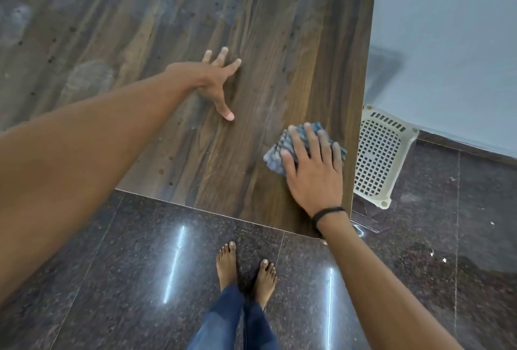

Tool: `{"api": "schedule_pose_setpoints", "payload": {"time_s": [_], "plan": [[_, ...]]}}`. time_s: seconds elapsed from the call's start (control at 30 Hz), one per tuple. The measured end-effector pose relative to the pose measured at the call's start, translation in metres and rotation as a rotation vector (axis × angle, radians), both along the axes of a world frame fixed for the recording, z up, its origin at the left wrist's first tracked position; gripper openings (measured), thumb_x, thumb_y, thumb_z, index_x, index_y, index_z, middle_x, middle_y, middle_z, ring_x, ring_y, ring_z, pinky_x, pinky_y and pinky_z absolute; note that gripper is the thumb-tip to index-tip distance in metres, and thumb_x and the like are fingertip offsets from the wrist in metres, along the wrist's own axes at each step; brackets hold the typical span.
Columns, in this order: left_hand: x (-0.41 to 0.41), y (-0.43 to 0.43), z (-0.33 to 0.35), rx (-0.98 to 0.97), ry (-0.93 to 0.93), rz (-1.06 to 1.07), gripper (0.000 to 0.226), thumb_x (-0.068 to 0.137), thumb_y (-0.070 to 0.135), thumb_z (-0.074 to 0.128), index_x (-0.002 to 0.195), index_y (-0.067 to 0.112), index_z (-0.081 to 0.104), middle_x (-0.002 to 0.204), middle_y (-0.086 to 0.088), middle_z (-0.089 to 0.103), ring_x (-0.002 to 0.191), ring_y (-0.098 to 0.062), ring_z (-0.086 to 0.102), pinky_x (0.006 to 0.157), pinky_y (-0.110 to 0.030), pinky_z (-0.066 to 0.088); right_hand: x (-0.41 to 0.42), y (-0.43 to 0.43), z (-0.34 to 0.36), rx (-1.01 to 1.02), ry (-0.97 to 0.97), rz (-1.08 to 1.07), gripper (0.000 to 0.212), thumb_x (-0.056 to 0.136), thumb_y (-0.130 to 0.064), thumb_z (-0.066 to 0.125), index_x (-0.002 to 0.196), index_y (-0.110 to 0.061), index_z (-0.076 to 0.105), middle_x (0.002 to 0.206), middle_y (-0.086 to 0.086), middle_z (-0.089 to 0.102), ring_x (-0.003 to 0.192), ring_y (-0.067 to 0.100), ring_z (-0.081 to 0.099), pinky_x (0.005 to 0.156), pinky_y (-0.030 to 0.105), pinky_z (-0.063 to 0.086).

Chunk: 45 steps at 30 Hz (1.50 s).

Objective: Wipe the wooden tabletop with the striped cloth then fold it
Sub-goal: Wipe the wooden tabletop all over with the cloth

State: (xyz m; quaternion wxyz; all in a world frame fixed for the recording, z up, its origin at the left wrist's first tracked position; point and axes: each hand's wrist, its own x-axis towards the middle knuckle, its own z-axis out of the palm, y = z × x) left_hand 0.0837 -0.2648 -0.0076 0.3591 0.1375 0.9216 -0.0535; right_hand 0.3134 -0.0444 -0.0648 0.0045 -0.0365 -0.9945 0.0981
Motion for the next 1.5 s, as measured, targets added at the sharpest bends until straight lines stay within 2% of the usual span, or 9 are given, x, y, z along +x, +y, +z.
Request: {"api": "schedule_pose_setpoints", "payload": {"time_s": [0.17, 0.3, 0.43, 0.57, 0.7, 0.83, 0.97, 1.1, 1.5], "plan": [[0.007, -0.007, -0.012, 0.046, -0.026, 0.05, 0.156, 0.048, 0.059, 0.091, 0.149, 0.044, -0.026, 0.158, 0.004, -0.036, 0.148, -0.038, -0.023, 0.115, -0.069, 0.015, 0.024, -0.027, -0.003, 0.018, -0.028, 0.51, 0.055, 0.107, -0.054, 0.026, 0.159, -0.037, 0.024, 0.167, -0.003, 0.024, 0.153, 0.025, 0.022, 0.125, 0.049, 0.014], [0.008, -0.01, -0.012, 0.071, -0.015, 0.06, 0.155, 0.049, 0.056, 0.093, 0.15, 0.043, -0.024, 0.159, 0.004, -0.035, 0.148, -0.037, -0.022, 0.114, -0.07, 0.017, -0.018, -0.012, -0.001, 0.003, 0.012, 0.021, 0.056, 0.106, -0.052, 0.028, 0.158, -0.032, 0.031, 0.164, 0.002, 0.03, 0.151, 0.029, 0.027, 0.123, 0.053, 0.017], [0.013, -0.01, -0.01, 0.095, 0.001, 0.048, 0.152, 0.053, 0.054, 0.092, 0.152, 0.041, -0.022, 0.16, 0.003, -0.032, 0.148, -0.038, -0.021, 0.116, -0.067, 0.017, 0.003, -0.023, -0.001, 0.02, -0.04, 0.534, 0.056, 0.106, -0.056, 0.025, 0.159, -0.037, 0.025, 0.167, -0.004, 0.024, 0.154, 0.023, 0.02, 0.125, 0.048, 0.014], [0.012, -0.012, -0.009, 0.107, -0.005, 0.06, 0.152, 0.052, 0.054, 0.092, 0.151, 0.043, -0.023, 0.16, 0.004, -0.033, 0.148, -0.037, -0.022, 0.116, -0.066, 0.018, -0.047, 0.007, 0.003, -0.008, -0.012, -0.002, 0.057, 0.105, -0.053, 0.025, 0.158, -0.032, 0.028, 0.165, 0.002, 0.027, 0.152, 0.028, 0.023, 0.124, 0.052, 0.012], [0.011, -0.011, -0.011, 0.096, -0.007, 0.061, 0.154, 0.05, 0.055, 0.093, 0.151, 0.044, -0.023, 0.159, 0.006, -0.034, 0.148, -0.037, -0.022, 0.114, -0.067, 0.022, -0.029, -0.01, 0.0, 0.037, -0.041, 0.454, 0.057, 0.105, -0.056, 0.021, 0.159, -0.037, 0.024, 0.167, -0.003, 0.023, 0.154, 0.024, 0.021, 0.126, 0.048, 0.01], [0.01, -0.01, -0.014, 0.097, -0.038, 0.064, 0.155, 0.051, 0.054, 0.093, 0.149, 0.044, -0.027, 0.157, 0.006, -0.039, 0.147, -0.038, -0.025, 0.113, -0.07, 0.022, -0.077, 0.002, 0.001, -0.003, 0.0, -0.018, 0.057, 0.105, -0.053, 0.026, 0.158, -0.033, 0.03, 0.164, 0.003, 0.03, 0.151, 0.028, 0.026, 0.123, 0.052, 0.015], [-0.002, -0.015, -0.009, 0.11, -0.045, 0.056, 0.147, 0.059, 0.053, 0.09, 0.151, 0.04, -0.025, 0.157, 0.003, -0.038, 0.147, -0.041, -0.023, 0.115, -0.068, 0.017, -0.07, -0.011, -0.001, 0.021, -0.035, 0.375, 0.057, 0.105, -0.055, 0.024, 0.159, -0.036, 0.025, 0.166, -0.001, 0.026, 0.153, 0.025, 0.023, 0.125, 0.048, 0.011], [-0.047, -0.031, 0.004, 0.155, 0.061, 0.165, 0.147, 0.059, 0.058, 0.087, 0.153, 0.035, -0.024, 0.159, 0.001, -0.035, 0.147, -0.041, -0.024, 0.115, -0.068, 0.012, -0.108, -0.005, 0.002, -0.016, -0.01, -0.021, 0.057, 0.105, -0.052, 0.027, 0.158, -0.033, 0.028, 0.165, 0.002, 0.029, 0.151, 0.029, 0.025, 0.124, 0.052, 0.013], [-0.076, -0.027, -0.01, 0.259, 0.033, 0.212, 0.146, 0.055, 0.051, 0.092, 0.156, 0.039, -0.012, 0.163, 0.006, -0.026, 0.149, -0.038, -0.021, 0.116, -0.066, 0.005, -0.138, -0.004, 0.001, 0.03, -0.011, 0.296, 0.059, 0.104, -0.059, 0.018, 0.158, -0.036, 0.027, 0.165, -0.002, 0.028, 0.152, 0.024, 0.024, 0.123, 0.045, 0.012]]}}
